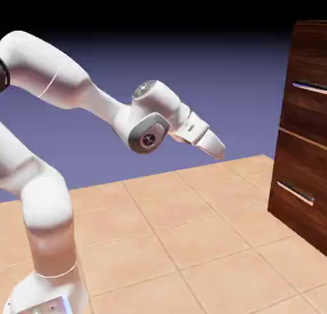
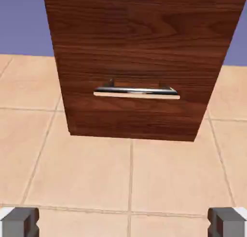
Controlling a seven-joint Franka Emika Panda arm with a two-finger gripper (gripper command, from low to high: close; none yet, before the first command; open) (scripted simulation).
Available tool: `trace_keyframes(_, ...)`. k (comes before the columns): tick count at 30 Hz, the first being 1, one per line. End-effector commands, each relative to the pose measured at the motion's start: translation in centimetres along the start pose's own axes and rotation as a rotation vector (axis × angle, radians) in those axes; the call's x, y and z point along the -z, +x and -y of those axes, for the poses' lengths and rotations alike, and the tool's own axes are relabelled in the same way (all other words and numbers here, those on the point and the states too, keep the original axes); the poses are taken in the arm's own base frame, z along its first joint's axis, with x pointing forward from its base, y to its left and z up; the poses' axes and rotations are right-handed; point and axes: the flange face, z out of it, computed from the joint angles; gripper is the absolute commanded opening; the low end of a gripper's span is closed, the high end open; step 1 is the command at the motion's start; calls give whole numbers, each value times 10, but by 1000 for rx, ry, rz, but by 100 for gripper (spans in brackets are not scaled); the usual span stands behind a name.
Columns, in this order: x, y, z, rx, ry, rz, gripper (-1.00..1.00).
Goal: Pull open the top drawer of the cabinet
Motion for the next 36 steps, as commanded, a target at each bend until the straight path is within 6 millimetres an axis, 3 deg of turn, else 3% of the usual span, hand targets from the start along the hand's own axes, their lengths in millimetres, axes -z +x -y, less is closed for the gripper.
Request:
trace_keyframes(1,3,9,3,-23,1,-19,0)
trace_keyframes(9,22,64,29,-200,33,-142,0)
trace_keyframes(19,27,106,61,-406,116,-229,0)
trace_keyframes(27,10,126,84,-571,209,-247,0)
trace_keyframes(36,-25,139,104,-774,335,-221,0)
